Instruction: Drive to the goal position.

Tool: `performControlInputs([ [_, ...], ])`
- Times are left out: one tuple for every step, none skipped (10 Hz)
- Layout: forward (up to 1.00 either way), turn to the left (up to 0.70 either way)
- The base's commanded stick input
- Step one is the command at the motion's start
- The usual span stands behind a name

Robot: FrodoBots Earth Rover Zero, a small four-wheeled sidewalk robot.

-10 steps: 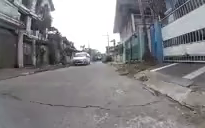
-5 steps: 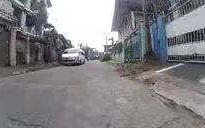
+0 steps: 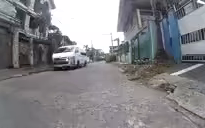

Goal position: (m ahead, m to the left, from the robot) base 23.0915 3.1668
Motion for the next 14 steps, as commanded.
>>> performControlInputs([
  [1.0, 0.01],
  [1.0, 0.01],
  [1.0, 0.01],
  [1.0, 0.01],
  [1.0, 0.01],
  [1.0, -0.12],
  [1.0, -0.39],
  [1.0, -0.39],
  [1.0, -0.25],
  [1.0, 0.01],
  [1.0, 0.01],
  [1.0, 0.01],
  [1.0, 0.01],
  [1.0, 0.01],
])
